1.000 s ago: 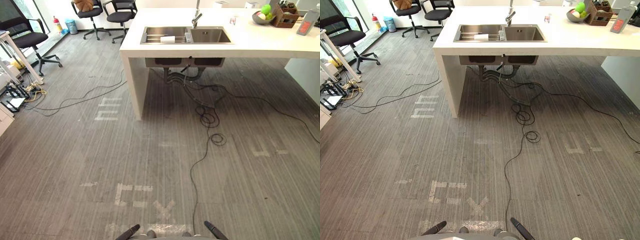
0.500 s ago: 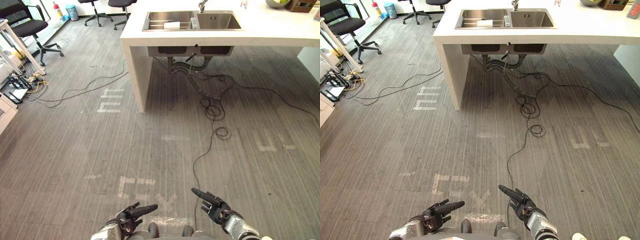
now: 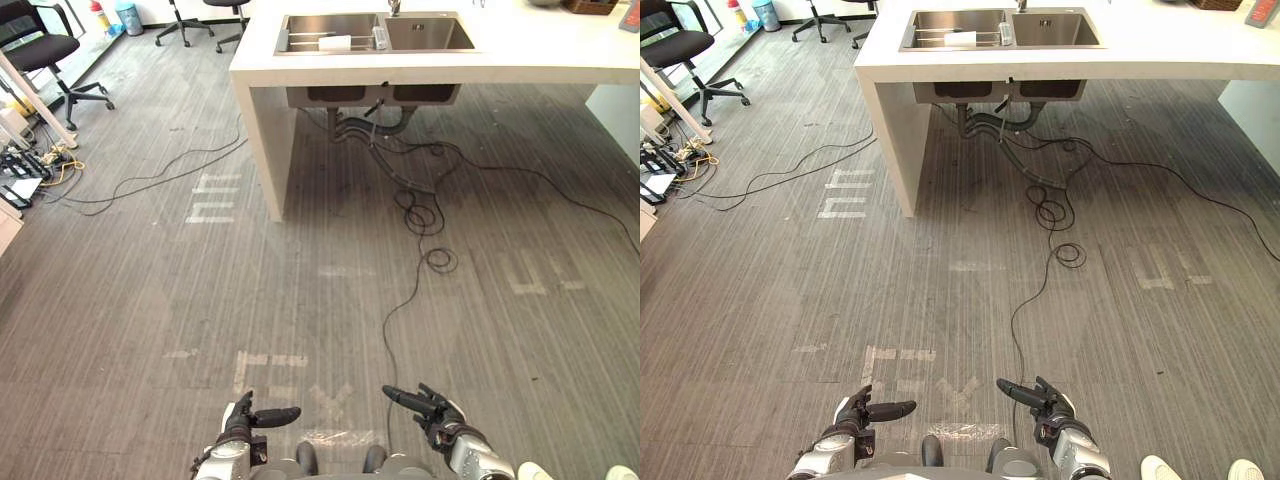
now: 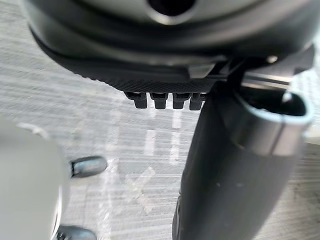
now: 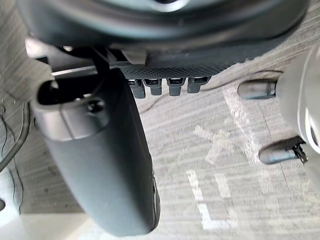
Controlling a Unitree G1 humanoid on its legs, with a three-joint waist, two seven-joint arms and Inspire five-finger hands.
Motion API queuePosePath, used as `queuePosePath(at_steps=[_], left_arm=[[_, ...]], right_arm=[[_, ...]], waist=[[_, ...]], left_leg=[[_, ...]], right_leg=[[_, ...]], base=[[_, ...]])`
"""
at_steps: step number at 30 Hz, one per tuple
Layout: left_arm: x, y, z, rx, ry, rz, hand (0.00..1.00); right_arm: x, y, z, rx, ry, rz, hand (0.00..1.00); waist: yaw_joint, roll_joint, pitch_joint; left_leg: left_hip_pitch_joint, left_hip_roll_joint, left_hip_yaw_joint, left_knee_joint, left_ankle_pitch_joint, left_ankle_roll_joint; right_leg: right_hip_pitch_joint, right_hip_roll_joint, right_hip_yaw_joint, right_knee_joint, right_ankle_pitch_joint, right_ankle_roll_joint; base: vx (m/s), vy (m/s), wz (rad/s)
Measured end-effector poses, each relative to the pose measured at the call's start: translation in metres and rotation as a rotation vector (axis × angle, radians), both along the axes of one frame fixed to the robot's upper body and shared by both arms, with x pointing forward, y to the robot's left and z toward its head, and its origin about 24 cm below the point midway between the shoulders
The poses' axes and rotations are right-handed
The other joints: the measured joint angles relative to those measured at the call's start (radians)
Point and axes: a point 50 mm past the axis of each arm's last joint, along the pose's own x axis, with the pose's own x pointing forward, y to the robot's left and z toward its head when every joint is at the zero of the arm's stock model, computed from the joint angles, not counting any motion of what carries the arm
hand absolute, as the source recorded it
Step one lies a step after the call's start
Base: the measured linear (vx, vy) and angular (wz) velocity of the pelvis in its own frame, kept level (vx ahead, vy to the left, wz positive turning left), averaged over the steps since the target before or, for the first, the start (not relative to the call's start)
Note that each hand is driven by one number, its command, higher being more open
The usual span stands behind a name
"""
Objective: Walk over to the sink, pick up the cup, carry it to the dishwasher, place the cup inside the dishwasher, then close the dishwasher door
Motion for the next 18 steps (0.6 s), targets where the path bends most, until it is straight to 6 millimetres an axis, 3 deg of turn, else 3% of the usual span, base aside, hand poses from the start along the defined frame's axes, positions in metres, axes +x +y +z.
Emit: queuePosePath(at_steps=[4, 9, 11, 14, 15, 18], left_arm=[[-0.012, 0.002, -0.004, -0.076, 0.021, 0.088, 1.00], [-0.020, 0.009, -0.007, -0.138, 0.035, 0.098, 1.00], [-0.025, 0.010, -0.008, -0.157, 0.042, 0.100, 1.00], [-0.027, 0.016, -0.008, -0.193, 0.024, 0.142, 1.00], [-0.027, 0.018, -0.008, -0.193, 0.017, 0.136, 1.00], [-0.022, 0.021, -0.007, -0.205, 0.008, 0.126, 1.00]], right_arm=[[-0.006, 0.003, -0.003, -0.006, 0.012, 0.022, 1.00], [-0.021, 0.005, -0.008, -0.013, 0.058, -0.001, 1.00], [-0.025, 0.004, -0.010, -0.008, 0.073, -0.007, 1.00], [-0.026, 0.002, -0.011, 0.048, 0.070, -0.053, 1.00], [-0.026, -0.001, -0.011, 0.067, 0.064, -0.083, 1.00], [-0.021, -0.009, -0.008, 0.109, 0.035, -0.160, 1.00]], waist=[[0.016, -0.005, 0.002], [0.020, -0.033, 0.014], [0.020, -0.041, 0.015], [0.022, -0.065, 0.020], [0.022, -0.079, 0.020], [0.021, -0.085, 0.025]], left_leg=[[0.001, 0.002, 0.032, 0.001, -0.005, 0.008], [0.010, -0.013, 0.046, 0.000, -0.006, 0.010], [0.010, -0.021, 0.051, 0.001, -0.016, 0.024], [0.007, -0.040, 0.080, 0.035, -0.045, 0.074], [-0.004, -0.048, 0.084, 0.064, -0.070, 0.092], [-0.059, -0.041, 0.095, 0.184, -0.146, 0.108]], right_leg=[[-0.024, -0.008, 0.001, 0.041, -0.016, -0.002], [-0.061, -0.046, -0.004, 0.145, -0.069, 0.003], [-0.077, -0.064, -0.012, 0.183, -0.088, 0.005], [-0.106, -0.121, -0.037, 0.276, -0.137, 0.018], [-0.121, -0.142, -0.045, 0.311, -0.147, 0.029], [-0.192, -0.190, -0.053, 0.462, -0.147, 0.028]], base=[[-0.01, -0.010, -0.16], [0.00, -0.001, -0.02], [0.00, 0.015, -0.05], [0.00, 0.038, -0.04], [0.03, 0.057, -0.03], [0.05, 0.074, -0.12]])
